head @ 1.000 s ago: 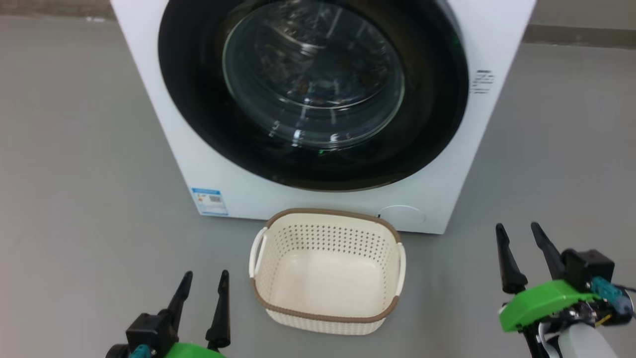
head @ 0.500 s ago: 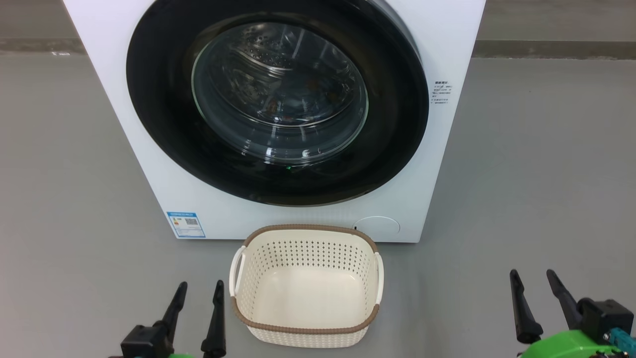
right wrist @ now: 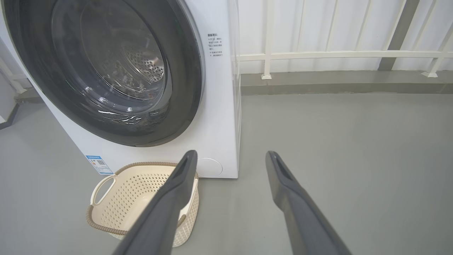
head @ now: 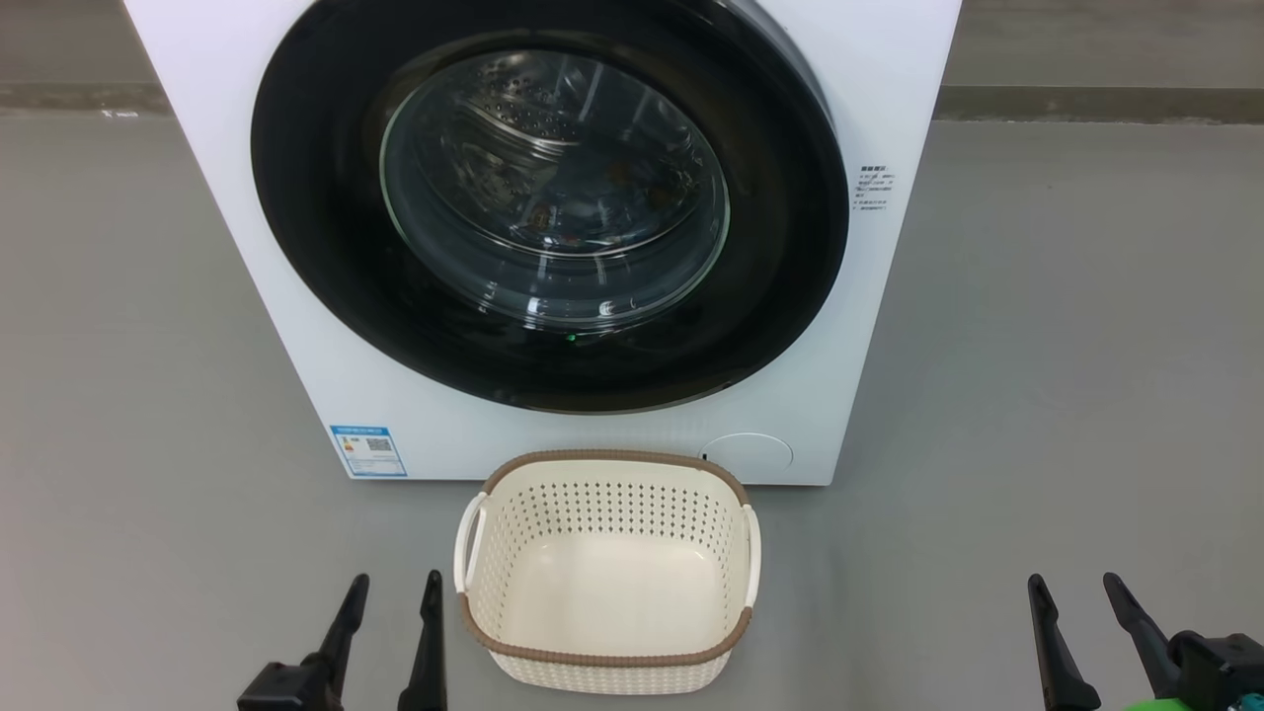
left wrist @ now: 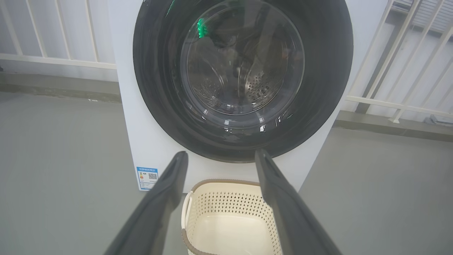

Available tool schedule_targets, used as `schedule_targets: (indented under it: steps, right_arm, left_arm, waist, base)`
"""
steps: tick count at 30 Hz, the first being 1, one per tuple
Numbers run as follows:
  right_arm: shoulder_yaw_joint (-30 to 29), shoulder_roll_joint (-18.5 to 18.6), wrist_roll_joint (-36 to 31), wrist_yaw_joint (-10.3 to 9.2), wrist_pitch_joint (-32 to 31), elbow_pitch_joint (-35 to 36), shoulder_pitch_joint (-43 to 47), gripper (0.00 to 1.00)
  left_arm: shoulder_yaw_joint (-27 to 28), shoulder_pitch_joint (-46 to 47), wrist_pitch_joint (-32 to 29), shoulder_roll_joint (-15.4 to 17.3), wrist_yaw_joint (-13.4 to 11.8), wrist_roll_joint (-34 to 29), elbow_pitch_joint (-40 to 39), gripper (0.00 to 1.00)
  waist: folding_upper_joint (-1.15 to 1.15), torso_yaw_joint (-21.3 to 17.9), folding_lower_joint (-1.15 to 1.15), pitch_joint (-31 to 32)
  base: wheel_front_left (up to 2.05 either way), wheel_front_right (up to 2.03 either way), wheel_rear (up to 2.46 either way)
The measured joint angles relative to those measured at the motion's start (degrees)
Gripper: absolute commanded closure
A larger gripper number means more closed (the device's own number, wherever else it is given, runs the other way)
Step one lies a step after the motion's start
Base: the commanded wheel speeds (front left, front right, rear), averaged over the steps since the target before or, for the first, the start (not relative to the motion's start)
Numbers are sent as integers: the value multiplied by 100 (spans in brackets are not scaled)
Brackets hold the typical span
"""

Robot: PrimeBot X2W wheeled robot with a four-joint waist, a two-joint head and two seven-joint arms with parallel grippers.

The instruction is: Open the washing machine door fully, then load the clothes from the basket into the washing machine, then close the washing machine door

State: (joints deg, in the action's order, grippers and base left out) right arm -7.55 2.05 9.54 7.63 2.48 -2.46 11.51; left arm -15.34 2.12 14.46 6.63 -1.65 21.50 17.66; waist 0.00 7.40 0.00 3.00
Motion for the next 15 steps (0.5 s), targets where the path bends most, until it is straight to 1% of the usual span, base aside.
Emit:
schedule_targets:
  steps: [15]
  right_arm:
    - [-42,-4,7,-13,-98,132,77,0]
  left_arm:
    - [-34,-2,0,-2,1,-44,-47,0]
  waist:
    - [0,15,0,36]
  base:
    - [0,0,0]
